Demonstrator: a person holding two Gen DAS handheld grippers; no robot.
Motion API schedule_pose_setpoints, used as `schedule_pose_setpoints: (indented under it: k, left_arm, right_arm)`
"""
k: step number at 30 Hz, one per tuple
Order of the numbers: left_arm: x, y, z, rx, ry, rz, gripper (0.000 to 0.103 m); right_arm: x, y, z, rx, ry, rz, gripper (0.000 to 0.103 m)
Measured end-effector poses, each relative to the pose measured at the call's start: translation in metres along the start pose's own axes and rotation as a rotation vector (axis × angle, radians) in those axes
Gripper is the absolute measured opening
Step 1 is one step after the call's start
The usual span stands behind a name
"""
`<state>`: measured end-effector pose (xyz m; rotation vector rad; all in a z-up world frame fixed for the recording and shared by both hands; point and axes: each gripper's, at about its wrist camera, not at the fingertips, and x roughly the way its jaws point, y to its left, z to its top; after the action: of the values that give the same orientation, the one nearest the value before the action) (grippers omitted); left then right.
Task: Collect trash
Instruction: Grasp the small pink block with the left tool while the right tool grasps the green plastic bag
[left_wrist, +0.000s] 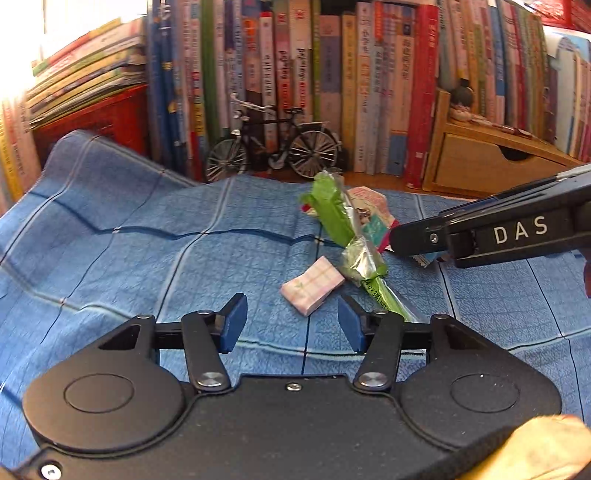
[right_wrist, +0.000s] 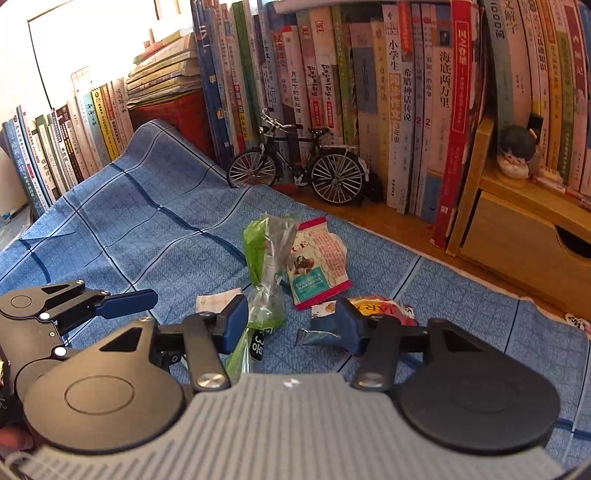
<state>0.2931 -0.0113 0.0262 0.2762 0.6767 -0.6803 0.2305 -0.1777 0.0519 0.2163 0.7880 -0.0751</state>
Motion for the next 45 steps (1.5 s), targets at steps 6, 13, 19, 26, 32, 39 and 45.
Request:
schedule_pose_setpoints:
  k: [6, 13, 19, 26, 32, 39, 45]
  left_arm:
    - [0.017, -0.001, 0.006, 0.028, -0.007, -0.061, 0.053]
    - [0.022, 0.008, 0.001, -0.077, -0.05, 0.015, 0.029]
    - [0.015, 0.032, 0.001, -0.157, -0.078, 0.052, 0.029]
    - [0.01, 0.047, -0.004, -0.209, -0.061, 0.073, 0.029]
    - [0.003, 0.048, -0.009, -0.221, -0.067, 0.085, 0.029]
    - [-0.016, 0.048, -0.016, -0.236, -0.081, 0.095, 0.029]
    - [-0.032, 0.046, -0.022, -0.243, -0.069, 0.089, 0.029]
  right_arm:
    - [0.009, -0.009, -0.003, 0.03, -0.003, 0.0, 0.064]
    - [0.018, -0.004, 0.001, -0.012, 0.001, 0.033, 0.064]
    - [0.027, 0.003, 0.003, -0.042, 0.016, 0.099, 0.065]
    - [0.049, 0.017, 0.001, -0.064, 0.076, 0.046, 0.043]
    - [0.05, 0.021, -0.001, -0.083, 0.061, -0.022, 0.038]
    - [0.035, 0.022, 0.001, -0.065, 0.039, -0.008, 0.038]
    - [0.025, 0.036, -0.005, -0.072, 0.029, 0.005, 0.038]
